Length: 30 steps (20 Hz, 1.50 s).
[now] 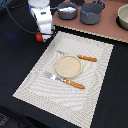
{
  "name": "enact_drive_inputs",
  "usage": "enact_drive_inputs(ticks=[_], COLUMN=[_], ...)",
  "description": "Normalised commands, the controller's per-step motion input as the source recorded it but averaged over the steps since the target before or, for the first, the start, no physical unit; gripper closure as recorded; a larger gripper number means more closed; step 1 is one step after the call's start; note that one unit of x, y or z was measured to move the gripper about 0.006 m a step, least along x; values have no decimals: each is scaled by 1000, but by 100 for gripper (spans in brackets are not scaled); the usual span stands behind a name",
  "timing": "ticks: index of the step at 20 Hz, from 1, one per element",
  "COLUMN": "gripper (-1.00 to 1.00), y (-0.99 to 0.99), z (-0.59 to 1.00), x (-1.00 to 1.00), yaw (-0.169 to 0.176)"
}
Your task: Place the fish, sausage, and tomato into the frying pan.
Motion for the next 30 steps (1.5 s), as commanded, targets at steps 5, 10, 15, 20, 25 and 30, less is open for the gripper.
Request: enact_drive_inputs(ticks=[5,10,15,20,25,30], gripper=[100,100,100,100,100,100], y=[-165,-36,7,166,438,668], z=[-208,-142,190,1000,1000,1000], x=[-219,-121,-20,319,658,834], yaw=[82,84,64,-1,-1,-2])
